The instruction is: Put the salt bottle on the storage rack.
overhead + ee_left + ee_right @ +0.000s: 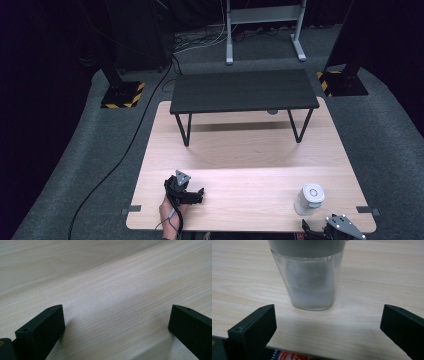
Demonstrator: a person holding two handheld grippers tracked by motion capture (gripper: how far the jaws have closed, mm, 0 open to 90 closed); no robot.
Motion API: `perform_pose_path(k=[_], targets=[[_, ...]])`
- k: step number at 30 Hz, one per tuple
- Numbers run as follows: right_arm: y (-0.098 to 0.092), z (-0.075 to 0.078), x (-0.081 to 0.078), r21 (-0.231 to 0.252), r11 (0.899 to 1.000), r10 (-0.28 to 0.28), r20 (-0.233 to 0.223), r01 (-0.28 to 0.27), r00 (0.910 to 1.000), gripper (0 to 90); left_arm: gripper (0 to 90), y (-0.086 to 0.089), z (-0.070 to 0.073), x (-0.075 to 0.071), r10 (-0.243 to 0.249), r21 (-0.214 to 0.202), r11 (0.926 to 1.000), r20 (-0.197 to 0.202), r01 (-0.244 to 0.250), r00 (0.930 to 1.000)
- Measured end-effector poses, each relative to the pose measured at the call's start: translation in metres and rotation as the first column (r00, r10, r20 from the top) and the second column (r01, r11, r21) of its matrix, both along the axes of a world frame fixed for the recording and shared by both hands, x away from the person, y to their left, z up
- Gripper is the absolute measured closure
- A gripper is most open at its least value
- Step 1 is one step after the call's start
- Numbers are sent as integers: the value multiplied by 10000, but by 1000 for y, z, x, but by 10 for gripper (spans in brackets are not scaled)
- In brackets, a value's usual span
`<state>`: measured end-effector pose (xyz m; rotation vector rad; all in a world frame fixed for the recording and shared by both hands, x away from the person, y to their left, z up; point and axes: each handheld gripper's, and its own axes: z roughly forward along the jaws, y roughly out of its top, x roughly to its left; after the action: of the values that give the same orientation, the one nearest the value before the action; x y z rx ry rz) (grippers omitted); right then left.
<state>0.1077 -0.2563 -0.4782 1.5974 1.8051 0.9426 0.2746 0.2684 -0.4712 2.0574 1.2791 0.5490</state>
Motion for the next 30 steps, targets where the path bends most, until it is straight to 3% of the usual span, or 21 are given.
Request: perform_pose_path(k=[10,24,25,26,28,30], targets=[[18,-5,20,-68,10000,43,276,-41,9996,0,2,0,0,0,-11,-4,10000,-8,11,10000],[28,-14,44,26,10000,-88,661,86,9978,9,2,0,0,0,-20,0,10000,-1,20,10000],[29,-16,42,48,9998,-185,816,182,9965,204,2,0,0,0,-21,2,10000,-2,21,10000],[31,-22,38,169,9990,-435,1180,418,9921,279,3,0,0,0,-21,3,10000,-3,21,10000],[41,-26,36,51,9962,-867,1417,868,9861,289,2,0,0,0,-24,3,10000,-2,24,10000],[44,-28,35,79,9953,-968,1510,967,9838,290,3,0,0,0,-24,-1,10000,0,24,10000]])
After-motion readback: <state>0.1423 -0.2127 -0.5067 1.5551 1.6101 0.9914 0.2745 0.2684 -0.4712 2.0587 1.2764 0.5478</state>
